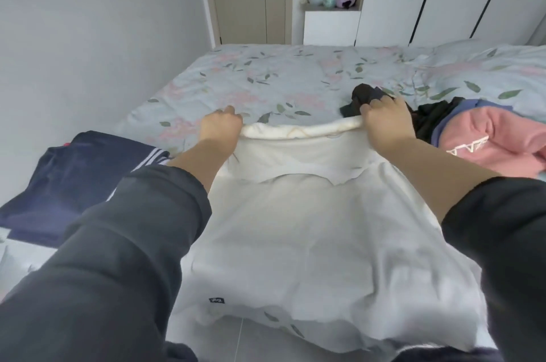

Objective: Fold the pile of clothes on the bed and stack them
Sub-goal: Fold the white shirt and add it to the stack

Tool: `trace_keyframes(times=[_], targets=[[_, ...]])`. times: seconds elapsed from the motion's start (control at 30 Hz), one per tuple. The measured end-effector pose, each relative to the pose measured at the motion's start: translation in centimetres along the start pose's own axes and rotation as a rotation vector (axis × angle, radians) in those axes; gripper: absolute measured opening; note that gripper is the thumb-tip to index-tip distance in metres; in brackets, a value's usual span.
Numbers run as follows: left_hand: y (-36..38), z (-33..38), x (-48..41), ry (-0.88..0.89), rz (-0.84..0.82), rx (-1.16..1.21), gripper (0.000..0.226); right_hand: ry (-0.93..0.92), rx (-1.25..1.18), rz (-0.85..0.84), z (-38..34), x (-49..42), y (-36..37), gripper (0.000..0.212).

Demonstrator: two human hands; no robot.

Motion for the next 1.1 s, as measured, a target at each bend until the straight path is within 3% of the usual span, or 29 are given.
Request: trace_keyframes(times=[0.1, 0.17, 0.27, 0.4, 0.47, 0.53, 0.77, 0.87, 1.03, 1.1], targets=[[0.3, -0.6, 3.6, 0.028, 0.137, 0.08, 0.039, 0.02, -0.093, 0.136, -0.2, 3.3, -1.2, 0.021], [0.0, -0.6, 6.5, 0.1, 0.313, 0.118, 0.034, 0.051, -0.088, 0.168, -0.5, 5.6, -1.6, 0.022], [0.6, -0.1, 10.9, 0.207, 0.426, 0.2, 0.041, 0.022, -0.135, 0.168, -1.8, 9.3, -1.4, 0.03], [3.8, 1.2, 15.5, 0.261, 0.348, 0.272, 0.041, -0.104, -0.17, 0.106, -4.2, 14.4, 0.2, 0.028], [5.7, 2.0, 17.1, 0.23, 0.264, 0.277, 0.036, -0.12, -0.192, -0.004, -4.9, 16.4, 2.1, 0.025], [7.5, 2.3, 17.7, 0.124, 0.159, 0.33, 0.027, -0.07, -0.206, -0.127, -5.2, 18.0, 4.3, 0.028], [10.3, 1.4, 16.6, -0.134, 0.064, 0.477, 0.02, 0.2, -0.267, -0.208, -5.1, 17.8, 7.1, 0.021], [10.0, 1.4, 15.8, -0.187, 0.091, 0.513, 0.017, 0.296, -0.332, -0.157, -4.9, 16.8, 7.1, 0.015], [7.3, 1.1, 14.9, -0.172, 0.395, 0.566, 0.018, 0.408, -0.426, 0.231, -3.9, 15.5, 4.3, 0.018], [7.5, 1.5, 14.5, -0.114, 0.256, 0.424, 0.022, 0.382, -0.254, 0.007, -3.9, 15.3, 4.8, 0.022]])
Point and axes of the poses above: each hand's wrist, its own x-axis away from the middle knuckle, its own y-axis out of the palm, z = x × y, the point moved 5 cm from there along -x, towards the middle knuckle, and after that the axes turned 4 degrees about -y, right-handed, at the moved point
